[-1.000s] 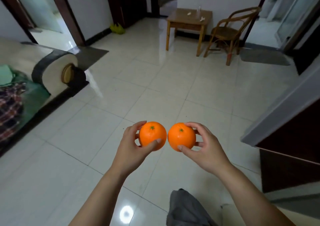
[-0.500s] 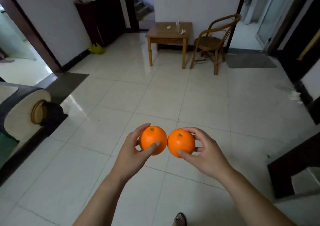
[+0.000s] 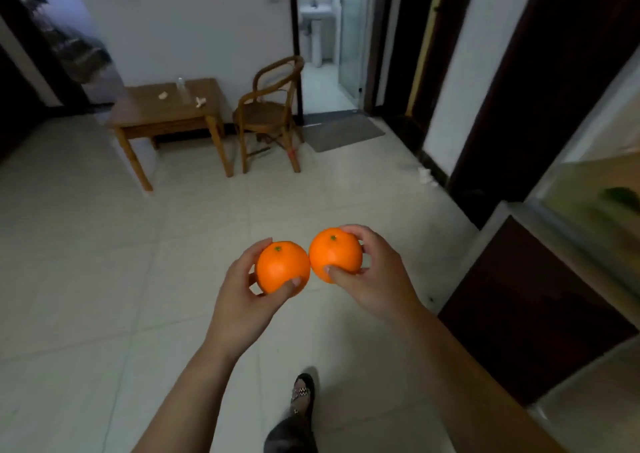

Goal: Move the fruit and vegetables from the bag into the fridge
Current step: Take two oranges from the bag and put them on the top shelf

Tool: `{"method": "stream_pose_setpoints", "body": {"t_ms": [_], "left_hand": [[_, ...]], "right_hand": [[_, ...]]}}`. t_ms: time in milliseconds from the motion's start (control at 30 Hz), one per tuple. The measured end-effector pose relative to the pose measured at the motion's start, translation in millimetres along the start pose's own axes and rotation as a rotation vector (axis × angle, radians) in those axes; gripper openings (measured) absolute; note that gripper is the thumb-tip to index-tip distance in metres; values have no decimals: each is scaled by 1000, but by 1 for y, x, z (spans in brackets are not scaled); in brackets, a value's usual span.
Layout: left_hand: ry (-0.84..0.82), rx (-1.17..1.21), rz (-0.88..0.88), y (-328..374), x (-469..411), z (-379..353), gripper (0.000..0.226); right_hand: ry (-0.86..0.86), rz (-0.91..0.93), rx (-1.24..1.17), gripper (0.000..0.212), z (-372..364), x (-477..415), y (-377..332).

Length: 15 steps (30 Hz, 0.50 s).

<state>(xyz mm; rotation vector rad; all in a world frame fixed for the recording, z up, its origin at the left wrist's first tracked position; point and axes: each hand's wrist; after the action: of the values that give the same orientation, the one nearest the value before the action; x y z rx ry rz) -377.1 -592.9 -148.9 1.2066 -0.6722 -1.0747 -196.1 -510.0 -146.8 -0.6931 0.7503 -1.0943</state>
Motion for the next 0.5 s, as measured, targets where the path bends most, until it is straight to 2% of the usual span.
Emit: {"method": "stream_pose_setpoints", "body": {"t_ms": [100,300,500], "left_hand": [[-112,57,-28,5,-72,-28,60],[-452,58,-105,19,-200,-102,64],[-780,85,-155,30,-257,-197,67]], "right_hand": [[123,-41,24,58,18,-50,15],[247,-192,82,61,73,-119,45],[491,-369,140,56,113,-123,77]]}}
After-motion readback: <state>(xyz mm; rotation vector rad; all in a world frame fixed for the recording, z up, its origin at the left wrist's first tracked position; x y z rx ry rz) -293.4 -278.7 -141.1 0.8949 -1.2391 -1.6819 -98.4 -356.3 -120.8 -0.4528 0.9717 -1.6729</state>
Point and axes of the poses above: each hand's wrist, its own x-axis away from the middle knuckle, its own z-axis out of the back of the hand, y = z × x, and after that the axes turned 9 degrees about x, right-handed
